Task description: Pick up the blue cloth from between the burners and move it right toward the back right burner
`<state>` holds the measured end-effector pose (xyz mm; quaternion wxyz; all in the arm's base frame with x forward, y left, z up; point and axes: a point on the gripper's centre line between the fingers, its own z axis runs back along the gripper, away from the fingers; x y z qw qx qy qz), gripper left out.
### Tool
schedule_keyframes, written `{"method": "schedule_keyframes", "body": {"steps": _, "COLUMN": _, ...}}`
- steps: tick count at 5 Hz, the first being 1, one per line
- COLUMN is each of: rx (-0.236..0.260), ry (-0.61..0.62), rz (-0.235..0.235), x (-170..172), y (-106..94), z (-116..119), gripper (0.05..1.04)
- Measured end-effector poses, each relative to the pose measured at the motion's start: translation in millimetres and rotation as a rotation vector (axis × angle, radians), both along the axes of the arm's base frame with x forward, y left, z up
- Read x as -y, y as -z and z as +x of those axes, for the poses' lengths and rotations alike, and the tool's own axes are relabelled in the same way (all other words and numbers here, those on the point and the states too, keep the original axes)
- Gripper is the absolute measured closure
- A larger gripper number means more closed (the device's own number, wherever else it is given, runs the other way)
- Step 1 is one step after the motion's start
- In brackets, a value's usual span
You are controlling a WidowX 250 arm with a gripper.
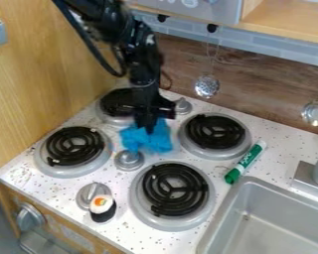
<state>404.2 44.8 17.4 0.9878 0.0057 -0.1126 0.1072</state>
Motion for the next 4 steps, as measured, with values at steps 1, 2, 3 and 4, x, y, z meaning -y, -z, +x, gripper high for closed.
{"method": "schedule_keyframes", "body": {"steps": 1, "rx": 0.021, "ry": 0.029, "rz": -0.013, "x": 19, "y": -6.2, "z": 8, "gripper": 0.989}}
{"method": "schedule_keyframes", "body": {"steps": 2, "rx": 0.027, "ry": 0.047, "rz": -0.018, "x": 32, "y": -4.1, "z": 14, "gripper": 0.989}}
{"method": "schedule_keyframes", "body": {"steps": 3, "rx": 0.023, "ry": 0.085, "rz": -0.023, "x": 53, "y": 1.3, "z": 16, "gripper": 0.989}}
{"method": "schedule_keyframes", "body": {"steps": 4, "rx": 0.024, "ry": 0.113, "rz": -0.026, "x": 70, "y": 3.6, "z": 16, "gripper": 0.989}}
